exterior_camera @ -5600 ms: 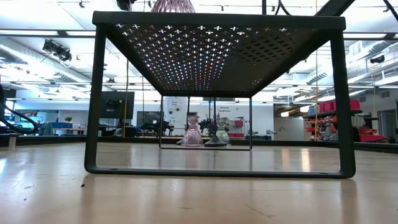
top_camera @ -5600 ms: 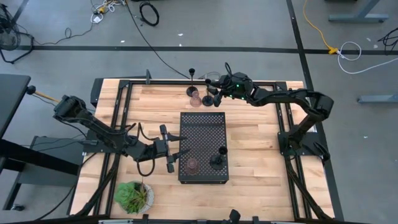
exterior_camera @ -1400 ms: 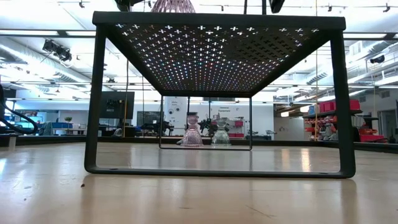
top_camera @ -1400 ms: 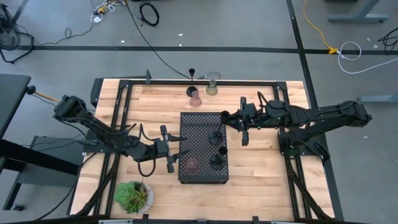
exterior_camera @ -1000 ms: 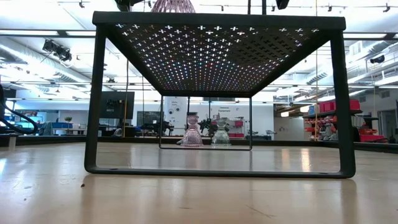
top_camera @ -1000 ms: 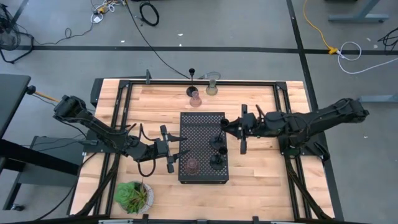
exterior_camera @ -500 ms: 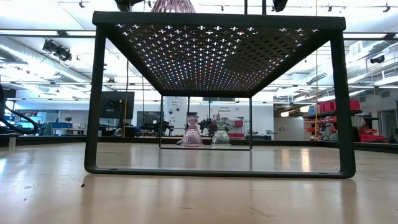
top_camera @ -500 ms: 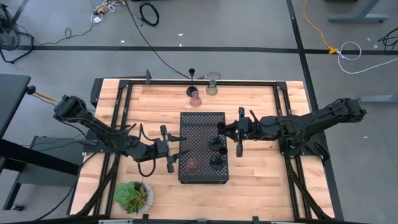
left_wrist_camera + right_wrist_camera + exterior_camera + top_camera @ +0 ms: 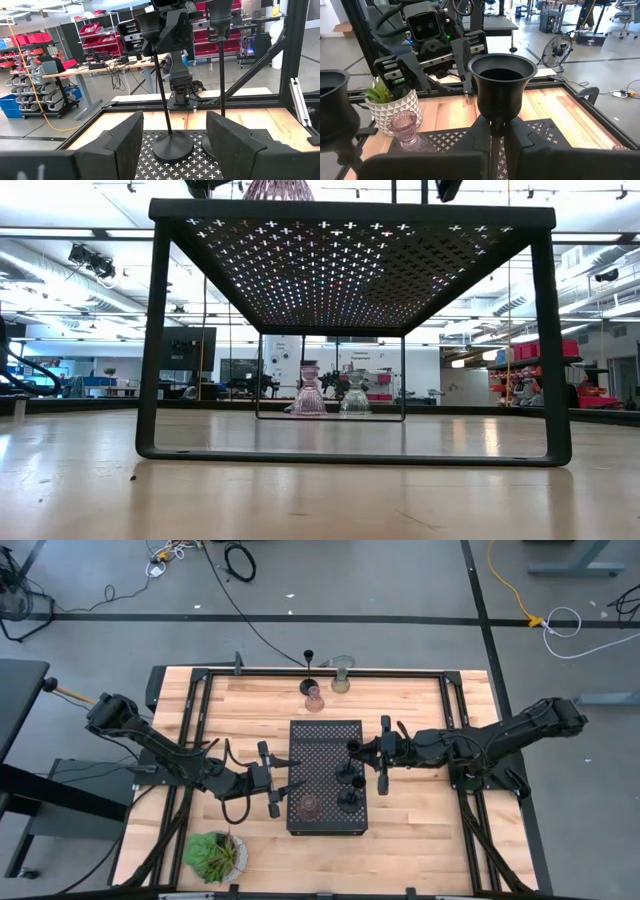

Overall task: Pick & Place candle stick holders
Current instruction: Put the right black candle holder on the shelf aligned with the other black candle holder

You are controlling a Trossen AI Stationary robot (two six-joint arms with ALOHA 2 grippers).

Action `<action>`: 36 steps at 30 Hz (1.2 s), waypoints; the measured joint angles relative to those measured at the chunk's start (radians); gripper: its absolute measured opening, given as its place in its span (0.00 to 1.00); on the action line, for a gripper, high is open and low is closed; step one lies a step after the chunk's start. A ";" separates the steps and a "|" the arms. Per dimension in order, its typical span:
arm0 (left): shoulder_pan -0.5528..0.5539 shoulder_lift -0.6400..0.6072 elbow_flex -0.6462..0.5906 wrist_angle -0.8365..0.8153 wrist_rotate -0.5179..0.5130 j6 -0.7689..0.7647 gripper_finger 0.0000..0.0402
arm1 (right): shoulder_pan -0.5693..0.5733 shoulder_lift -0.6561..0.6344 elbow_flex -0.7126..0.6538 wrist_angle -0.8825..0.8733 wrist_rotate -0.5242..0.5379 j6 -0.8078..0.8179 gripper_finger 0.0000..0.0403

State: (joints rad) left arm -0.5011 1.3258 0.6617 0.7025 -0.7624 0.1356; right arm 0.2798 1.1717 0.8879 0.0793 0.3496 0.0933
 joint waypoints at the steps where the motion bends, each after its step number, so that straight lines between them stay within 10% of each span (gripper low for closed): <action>1: 0.000 0.000 0.000 0.000 0.000 0.000 0.55 | 0.000 0.000 0.000 0.002 0.000 0.000 0.04; 36: 0.001 0.000 0.000 -0.002 0.000 0.006 0.55 | 0.005 0.000 0.000 0.004 -0.025 -0.005 0.31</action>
State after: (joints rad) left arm -0.5003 1.3258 0.6617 0.7004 -0.7624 0.1417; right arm 0.2852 1.1717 0.8879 0.0834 0.3244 0.0887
